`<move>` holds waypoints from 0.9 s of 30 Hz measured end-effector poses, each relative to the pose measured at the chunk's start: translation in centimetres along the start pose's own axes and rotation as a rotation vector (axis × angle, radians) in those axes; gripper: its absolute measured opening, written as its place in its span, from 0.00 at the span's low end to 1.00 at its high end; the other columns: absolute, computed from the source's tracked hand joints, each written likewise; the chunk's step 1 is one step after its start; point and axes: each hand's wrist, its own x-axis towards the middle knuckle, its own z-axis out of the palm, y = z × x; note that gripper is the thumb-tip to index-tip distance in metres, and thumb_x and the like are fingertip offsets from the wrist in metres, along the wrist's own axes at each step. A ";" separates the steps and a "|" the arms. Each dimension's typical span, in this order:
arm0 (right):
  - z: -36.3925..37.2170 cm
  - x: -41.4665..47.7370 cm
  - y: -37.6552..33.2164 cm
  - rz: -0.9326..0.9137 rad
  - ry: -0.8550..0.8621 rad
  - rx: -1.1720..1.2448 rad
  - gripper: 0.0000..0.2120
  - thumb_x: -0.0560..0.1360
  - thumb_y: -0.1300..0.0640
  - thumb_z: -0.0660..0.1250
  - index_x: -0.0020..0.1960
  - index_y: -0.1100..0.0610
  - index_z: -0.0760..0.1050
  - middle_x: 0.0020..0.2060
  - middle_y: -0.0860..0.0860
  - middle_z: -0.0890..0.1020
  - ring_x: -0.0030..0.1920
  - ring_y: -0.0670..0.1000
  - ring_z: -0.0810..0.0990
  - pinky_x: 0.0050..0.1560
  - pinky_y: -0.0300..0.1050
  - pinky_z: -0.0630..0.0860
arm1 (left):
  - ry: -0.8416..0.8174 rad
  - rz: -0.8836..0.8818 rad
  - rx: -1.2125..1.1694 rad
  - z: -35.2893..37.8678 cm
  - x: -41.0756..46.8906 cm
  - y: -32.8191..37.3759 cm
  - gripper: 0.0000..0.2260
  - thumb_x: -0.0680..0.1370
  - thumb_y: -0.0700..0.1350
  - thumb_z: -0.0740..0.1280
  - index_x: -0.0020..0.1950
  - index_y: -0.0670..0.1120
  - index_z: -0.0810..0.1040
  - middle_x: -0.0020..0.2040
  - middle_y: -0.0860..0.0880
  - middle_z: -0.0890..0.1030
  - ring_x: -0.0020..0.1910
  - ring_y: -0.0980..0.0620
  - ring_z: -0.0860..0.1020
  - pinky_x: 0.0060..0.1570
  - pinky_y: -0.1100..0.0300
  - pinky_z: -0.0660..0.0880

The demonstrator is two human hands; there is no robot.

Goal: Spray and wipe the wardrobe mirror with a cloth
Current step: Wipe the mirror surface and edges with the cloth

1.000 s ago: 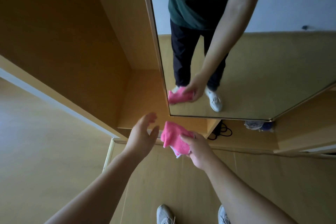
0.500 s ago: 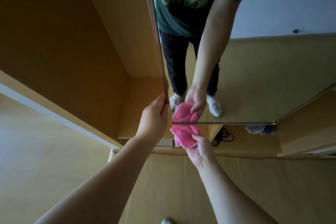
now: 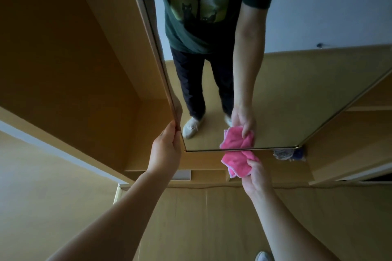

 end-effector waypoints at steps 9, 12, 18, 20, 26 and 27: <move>-2.5 1.1 -4.0 -0.083 0.138 0.123 0.19 0.79 0.72 0.49 0.60 0.59 0.74 0.60 0.58 0.77 0.54 0.55 0.78 0.65 0.57 0.70 | 0.037 0.014 -0.017 0.4 -0.1 0.1 0.09 0.82 0.39 0.58 0.46 0.51 0.70 0.32 0.56 0.72 0.32 0.63 0.72 0.29 0.73 0.67; -3.2 0.9 -4.8 -0.080 0.178 0.127 0.18 0.79 0.72 0.50 0.60 0.59 0.74 0.63 0.60 0.75 0.61 0.58 0.75 0.68 0.60 0.68 | 0.024 0.002 -0.010 0.4 -0.1 0.0 0.08 0.82 0.40 0.58 0.45 0.49 0.70 0.32 0.53 0.73 0.30 0.60 0.71 0.28 0.70 0.67; -4.3 0.6 -6.2 -0.100 0.245 0.103 0.20 0.79 0.71 0.51 0.64 0.57 0.72 0.67 0.58 0.74 0.64 0.59 0.75 0.68 0.60 0.68 | 0.007 -0.035 0.023 -0.3 0.0 0.3 0.06 0.81 0.40 0.59 0.46 0.47 0.72 0.34 0.51 0.75 0.31 0.54 0.72 0.30 0.62 0.67; -4.7 0.7 -6.4 -0.104 0.287 0.097 0.22 0.79 0.71 0.52 0.69 0.58 0.69 0.68 0.59 0.74 0.64 0.59 0.75 0.68 0.60 0.68 | 0.012 -0.060 0.029 -0.3 -0.1 0.4 0.06 0.81 0.42 0.59 0.47 0.49 0.73 0.36 0.52 0.76 0.33 0.55 0.73 0.31 0.63 0.69; -5.3 -0.9 -6.8 -0.095 0.429 -0.017 0.19 0.77 0.71 0.56 0.62 0.56 0.73 0.62 0.57 0.77 0.60 0.57 0.77 0.68 0.56 0.69 | -0.054 -0.241 0.130 0.6 -2.1 0.4 0.07 0.81 0.48 0.59 0.46 0.50 0.75 0.36 0.52 0.78 0.33 0.55 0.76 0.28 0.64 0.69; -5.4 -1.5 -6.9 -0.092 0.440 -0.034 0.19 0.77 0.70 0.56 0.65 0.57 0.72 0.63 0.57 0.76 0.63 0.58 0.76 0.68 0.56 0.69 | -0.073 -0.249 0.158 0.8 -2.5 0.6 0.08 0.81 0.49 0.59 0.44 0.51 0.75 0.35 0.53 0.78 0.32 0.56 0.76 0.26 0.66 0.68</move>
